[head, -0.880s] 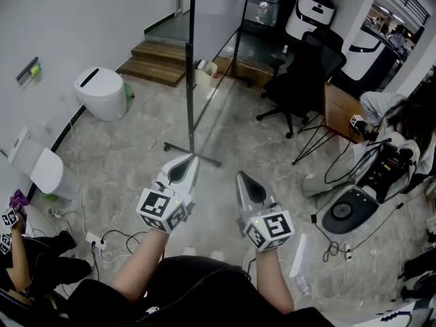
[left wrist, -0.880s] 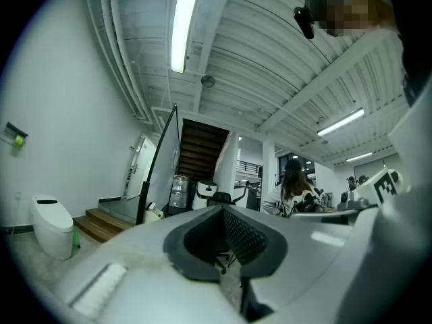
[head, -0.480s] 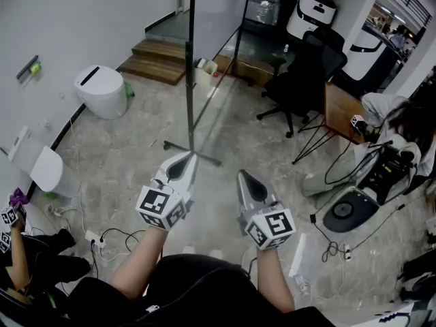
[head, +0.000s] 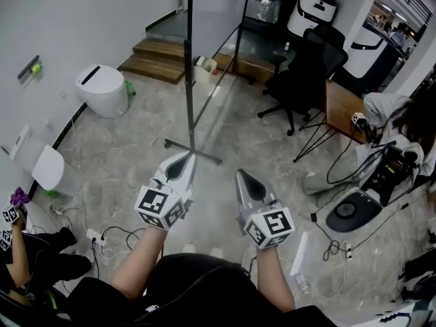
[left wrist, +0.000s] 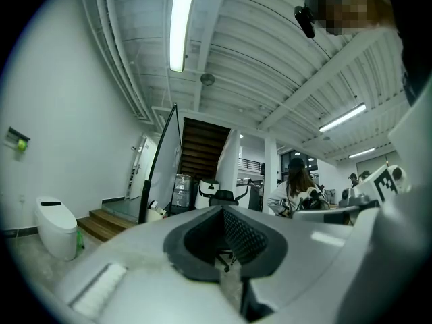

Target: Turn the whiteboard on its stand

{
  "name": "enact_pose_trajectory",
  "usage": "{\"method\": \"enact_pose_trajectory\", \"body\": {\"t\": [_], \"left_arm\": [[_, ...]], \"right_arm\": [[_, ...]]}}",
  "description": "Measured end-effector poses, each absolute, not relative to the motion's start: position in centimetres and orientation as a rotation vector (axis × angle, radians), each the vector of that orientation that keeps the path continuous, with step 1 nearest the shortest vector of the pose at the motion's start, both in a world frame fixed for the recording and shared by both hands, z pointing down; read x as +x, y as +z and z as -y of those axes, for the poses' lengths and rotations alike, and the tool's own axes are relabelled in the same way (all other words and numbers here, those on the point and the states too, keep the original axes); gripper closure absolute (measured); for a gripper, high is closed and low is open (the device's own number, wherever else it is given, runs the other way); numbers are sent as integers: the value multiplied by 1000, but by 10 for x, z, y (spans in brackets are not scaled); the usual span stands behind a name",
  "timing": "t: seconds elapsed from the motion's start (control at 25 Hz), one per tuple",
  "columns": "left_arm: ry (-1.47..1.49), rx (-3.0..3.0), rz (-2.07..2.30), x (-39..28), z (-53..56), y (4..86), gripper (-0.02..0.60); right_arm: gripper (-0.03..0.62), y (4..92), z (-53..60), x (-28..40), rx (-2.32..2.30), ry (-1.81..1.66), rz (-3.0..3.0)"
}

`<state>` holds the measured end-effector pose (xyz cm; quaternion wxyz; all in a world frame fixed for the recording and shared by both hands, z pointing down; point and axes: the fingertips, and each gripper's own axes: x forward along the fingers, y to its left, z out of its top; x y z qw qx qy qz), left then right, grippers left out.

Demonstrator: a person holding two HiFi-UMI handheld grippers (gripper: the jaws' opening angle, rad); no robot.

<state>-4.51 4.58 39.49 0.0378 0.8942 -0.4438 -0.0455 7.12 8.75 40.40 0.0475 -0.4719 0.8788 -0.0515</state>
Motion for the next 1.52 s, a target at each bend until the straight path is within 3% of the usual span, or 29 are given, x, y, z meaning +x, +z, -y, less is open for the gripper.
{"method": "enact_pose_trajectory", "body": {"t": [1.08,1.52], "left_arm": [[-126,2645,1538,-21,-62,416,580],[-116,2623,1568,-49,-11,427,580]], "right_arm": [[585,434,-93,116,-1305,-222,-2746],[586,427,-37,80,-1249,-191,-2783]]}}
